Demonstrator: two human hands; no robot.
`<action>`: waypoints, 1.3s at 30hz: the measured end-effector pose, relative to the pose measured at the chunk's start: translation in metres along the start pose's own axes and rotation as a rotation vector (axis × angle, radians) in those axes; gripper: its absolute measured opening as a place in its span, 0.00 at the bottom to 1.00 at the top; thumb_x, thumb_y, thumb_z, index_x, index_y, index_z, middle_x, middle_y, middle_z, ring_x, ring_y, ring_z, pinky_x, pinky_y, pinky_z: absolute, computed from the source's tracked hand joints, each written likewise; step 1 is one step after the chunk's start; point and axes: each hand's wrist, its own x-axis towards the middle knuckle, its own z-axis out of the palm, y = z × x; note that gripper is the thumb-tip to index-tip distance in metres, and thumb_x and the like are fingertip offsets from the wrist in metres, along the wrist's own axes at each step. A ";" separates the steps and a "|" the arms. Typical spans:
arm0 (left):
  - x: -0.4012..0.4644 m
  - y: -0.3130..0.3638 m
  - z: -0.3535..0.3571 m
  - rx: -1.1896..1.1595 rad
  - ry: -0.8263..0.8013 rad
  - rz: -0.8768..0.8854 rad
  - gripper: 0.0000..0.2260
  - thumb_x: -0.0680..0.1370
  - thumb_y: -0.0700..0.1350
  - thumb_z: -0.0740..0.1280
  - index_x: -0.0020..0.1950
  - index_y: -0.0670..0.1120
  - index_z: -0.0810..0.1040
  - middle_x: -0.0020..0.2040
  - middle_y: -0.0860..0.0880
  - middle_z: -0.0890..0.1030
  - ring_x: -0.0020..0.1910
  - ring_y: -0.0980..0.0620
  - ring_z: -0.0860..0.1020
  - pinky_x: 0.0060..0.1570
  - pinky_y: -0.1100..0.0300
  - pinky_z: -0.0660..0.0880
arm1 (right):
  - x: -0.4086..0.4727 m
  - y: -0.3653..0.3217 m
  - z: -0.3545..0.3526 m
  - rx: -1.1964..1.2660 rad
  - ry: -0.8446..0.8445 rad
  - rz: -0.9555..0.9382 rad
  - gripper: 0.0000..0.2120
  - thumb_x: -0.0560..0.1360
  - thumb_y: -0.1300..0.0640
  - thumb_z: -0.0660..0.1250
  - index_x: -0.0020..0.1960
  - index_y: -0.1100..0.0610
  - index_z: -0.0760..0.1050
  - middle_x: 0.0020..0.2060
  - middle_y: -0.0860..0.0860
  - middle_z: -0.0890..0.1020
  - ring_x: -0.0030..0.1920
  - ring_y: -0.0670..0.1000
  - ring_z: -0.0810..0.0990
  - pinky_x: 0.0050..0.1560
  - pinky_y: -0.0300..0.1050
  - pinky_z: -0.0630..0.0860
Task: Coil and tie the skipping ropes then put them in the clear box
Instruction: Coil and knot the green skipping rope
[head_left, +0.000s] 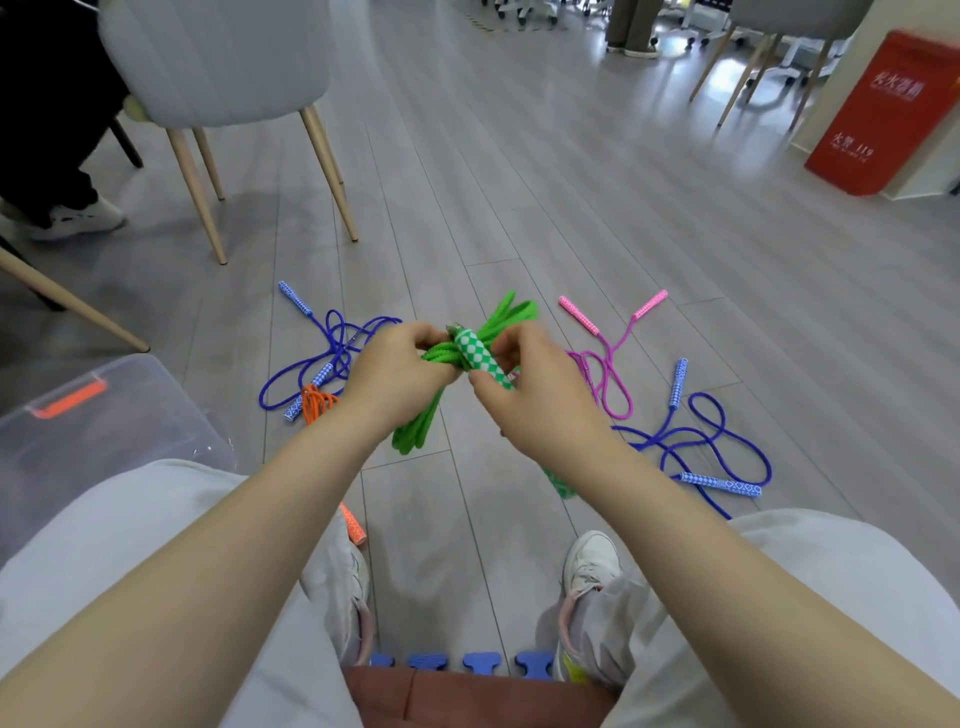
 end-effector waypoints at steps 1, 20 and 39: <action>0.000 0.000 0.000 -0.041 0.018 -0.016 0.09 0.70 0.47 0.73 0.50 0.51 0.82 0.47 0.54 0.83 0.49 0.52 0.79 0.50 0.53 0.76 | -0.001 0.000 0.002 0.046 -0.031 0.028 0.11 0.77 0.51 0.67 0.55 0.54 0.69 0.45 0.49 0.79 0.43 0.53 0.80 0.45 0.58 0.79; -0.002 0.001 0.002 -0.572 -0.375 -0.159 0.15 0.76 0.37 0.69 0.62 0.39 0.73 0.56 0.36 0.81 0.53 0.42 0.82 0.49 0.53 0.78 | 0.010 0.026 -0.016 0.084 -0.269 0.059 0.12 0.80 0.48 0.60 0.62 0.46 0.70 0.39 0.46 0.80 0.36 0.46 0.77 0.47 0.52 0.78; -0.009 0.012 0.005 -0.951 -0.367 -0.101 0.20 0.77 0.30 0.64 0.68 0.40 0.70 0.61 0.40 0.80 0.52 0.46 0.82 0.48 0.55 0.80 | 0.015 0.035 -0.016 -0.055 -0.129 0.109 0.17 0.82 0.45 0.55 0.51 0.57 0.74 0.38 0.52 0.78 0.41 0.52 0.76 0.42 0.47 0.71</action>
